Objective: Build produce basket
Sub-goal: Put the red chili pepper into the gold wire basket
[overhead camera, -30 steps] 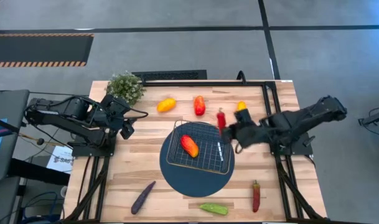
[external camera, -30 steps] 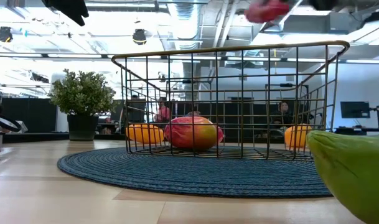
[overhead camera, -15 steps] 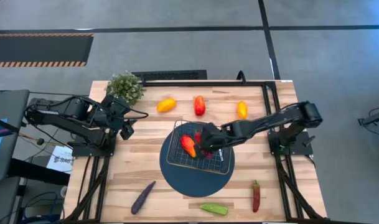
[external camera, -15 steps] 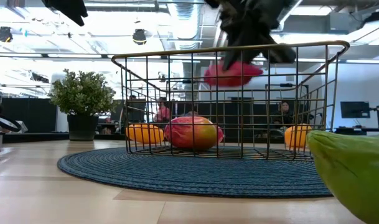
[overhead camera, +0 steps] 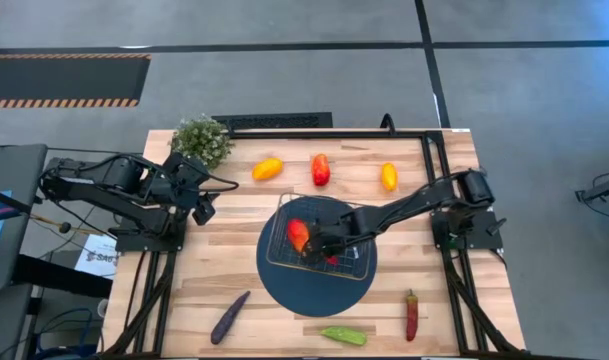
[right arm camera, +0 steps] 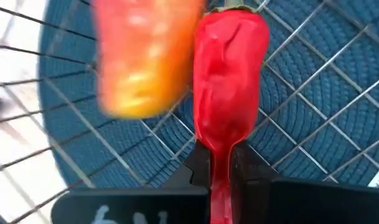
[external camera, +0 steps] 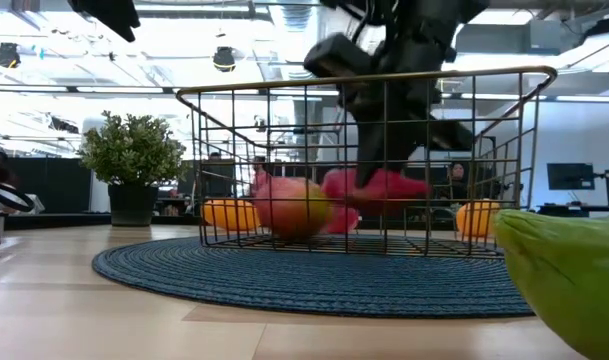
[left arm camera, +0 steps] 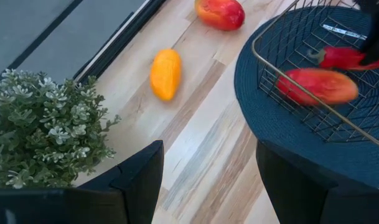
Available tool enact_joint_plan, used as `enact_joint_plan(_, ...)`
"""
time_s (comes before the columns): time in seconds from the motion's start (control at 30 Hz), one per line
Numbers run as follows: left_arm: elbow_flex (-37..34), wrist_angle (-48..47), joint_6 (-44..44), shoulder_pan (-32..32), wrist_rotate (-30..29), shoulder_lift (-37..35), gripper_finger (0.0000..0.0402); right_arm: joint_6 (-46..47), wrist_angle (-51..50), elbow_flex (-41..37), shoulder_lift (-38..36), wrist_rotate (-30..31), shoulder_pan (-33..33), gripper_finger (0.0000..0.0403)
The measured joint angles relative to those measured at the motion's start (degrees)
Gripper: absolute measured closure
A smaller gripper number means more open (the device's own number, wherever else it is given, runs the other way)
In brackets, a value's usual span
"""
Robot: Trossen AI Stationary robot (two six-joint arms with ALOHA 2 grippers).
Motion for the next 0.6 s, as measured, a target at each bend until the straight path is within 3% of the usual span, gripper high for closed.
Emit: enact_joint_plan(0.6, 0.0, 0.0, 0.2, 0.0, 0.5, 0.0, 0.0162, -3.0, -1.7, 0.0, 1.1, -0.7, 0.0, 0.0385)
